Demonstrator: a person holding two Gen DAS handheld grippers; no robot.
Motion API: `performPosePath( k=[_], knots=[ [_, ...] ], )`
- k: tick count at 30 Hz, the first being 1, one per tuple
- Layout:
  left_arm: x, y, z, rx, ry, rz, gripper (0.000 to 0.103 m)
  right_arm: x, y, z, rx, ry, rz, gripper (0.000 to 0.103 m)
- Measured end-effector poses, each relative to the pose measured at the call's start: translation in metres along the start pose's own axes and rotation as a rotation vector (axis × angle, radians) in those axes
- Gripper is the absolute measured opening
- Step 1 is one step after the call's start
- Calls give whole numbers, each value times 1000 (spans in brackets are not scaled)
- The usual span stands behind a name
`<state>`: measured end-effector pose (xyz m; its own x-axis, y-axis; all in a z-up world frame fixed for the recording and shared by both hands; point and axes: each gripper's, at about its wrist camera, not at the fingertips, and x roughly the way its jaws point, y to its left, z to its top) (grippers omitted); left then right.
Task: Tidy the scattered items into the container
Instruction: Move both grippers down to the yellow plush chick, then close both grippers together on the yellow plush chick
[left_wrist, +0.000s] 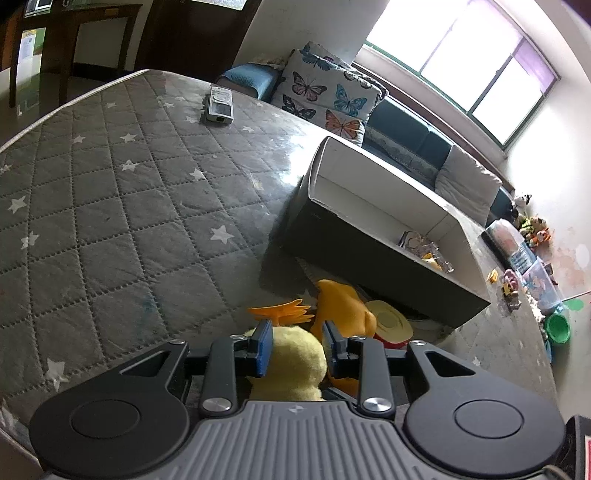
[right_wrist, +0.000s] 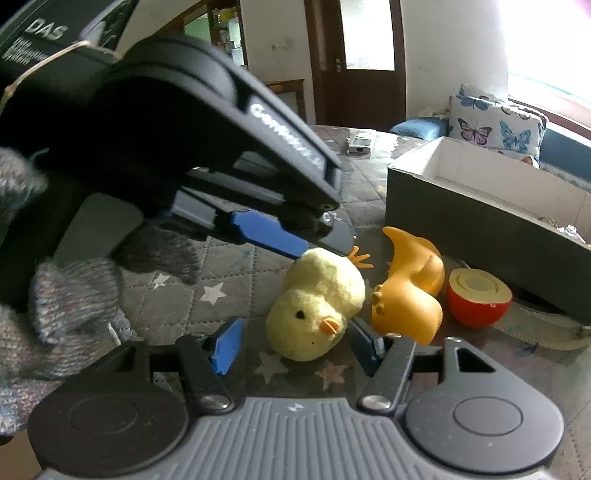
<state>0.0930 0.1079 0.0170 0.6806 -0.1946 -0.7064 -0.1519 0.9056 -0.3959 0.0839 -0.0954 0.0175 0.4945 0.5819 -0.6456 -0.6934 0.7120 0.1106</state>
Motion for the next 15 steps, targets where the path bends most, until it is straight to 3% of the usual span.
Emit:
performPosePath(
  k=[7, 15],
  knots=[
    [3, 5, -1, 5, 21, 12, 35, 7, -6, -3, 24, 13, -4, 45],
    [6, 6, 0, -3, 32, -4, 38, 2, -6, -7, 14, 18, 5, 41]
  ],
)
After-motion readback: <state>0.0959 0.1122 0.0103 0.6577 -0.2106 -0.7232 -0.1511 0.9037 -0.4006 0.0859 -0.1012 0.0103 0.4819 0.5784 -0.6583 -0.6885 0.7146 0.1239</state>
